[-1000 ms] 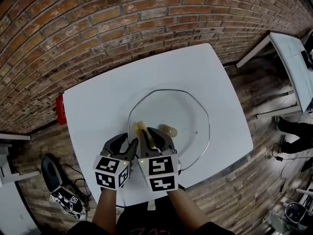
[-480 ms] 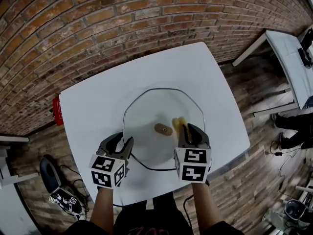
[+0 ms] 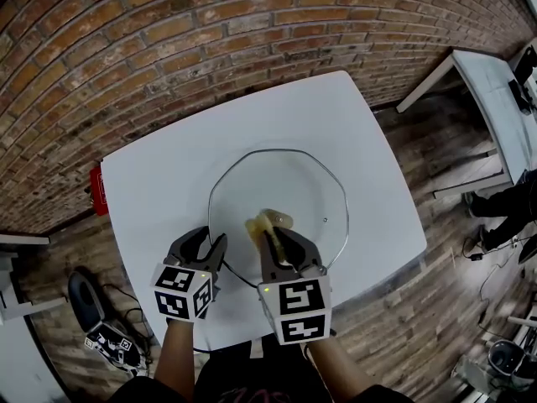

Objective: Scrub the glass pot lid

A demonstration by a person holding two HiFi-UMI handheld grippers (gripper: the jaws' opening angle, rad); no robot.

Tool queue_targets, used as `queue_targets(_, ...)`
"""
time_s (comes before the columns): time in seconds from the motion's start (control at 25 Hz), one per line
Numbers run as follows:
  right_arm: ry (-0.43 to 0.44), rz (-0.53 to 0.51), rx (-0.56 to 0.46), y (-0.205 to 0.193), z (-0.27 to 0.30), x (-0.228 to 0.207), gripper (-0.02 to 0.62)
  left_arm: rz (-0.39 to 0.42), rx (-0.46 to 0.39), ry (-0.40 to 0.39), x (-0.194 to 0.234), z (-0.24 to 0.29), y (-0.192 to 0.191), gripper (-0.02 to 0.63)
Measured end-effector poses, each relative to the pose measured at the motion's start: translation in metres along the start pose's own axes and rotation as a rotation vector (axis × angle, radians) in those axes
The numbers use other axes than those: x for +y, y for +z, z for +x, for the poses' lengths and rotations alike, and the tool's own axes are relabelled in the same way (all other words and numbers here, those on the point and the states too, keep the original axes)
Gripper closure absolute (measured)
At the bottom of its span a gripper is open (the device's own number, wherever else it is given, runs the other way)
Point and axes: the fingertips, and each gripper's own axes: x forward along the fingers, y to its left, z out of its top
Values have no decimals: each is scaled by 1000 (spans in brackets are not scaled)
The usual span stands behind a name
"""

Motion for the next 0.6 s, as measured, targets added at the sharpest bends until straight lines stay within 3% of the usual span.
queue_targets(0.08, 80, -10, 22, -7, 7, 36, 538, -2, 0, -2, -1, 0, 0, 452)
queue_targets(0.2, 91, -36, 71, -23, 14, 47, 538, 1, 2, -5, -1, 0, 1, 452)
queue_targets(0.6, -143, -96, 190, -52, -6, -46, 538, 8, -1, -2, 0, 2, 1, 451)
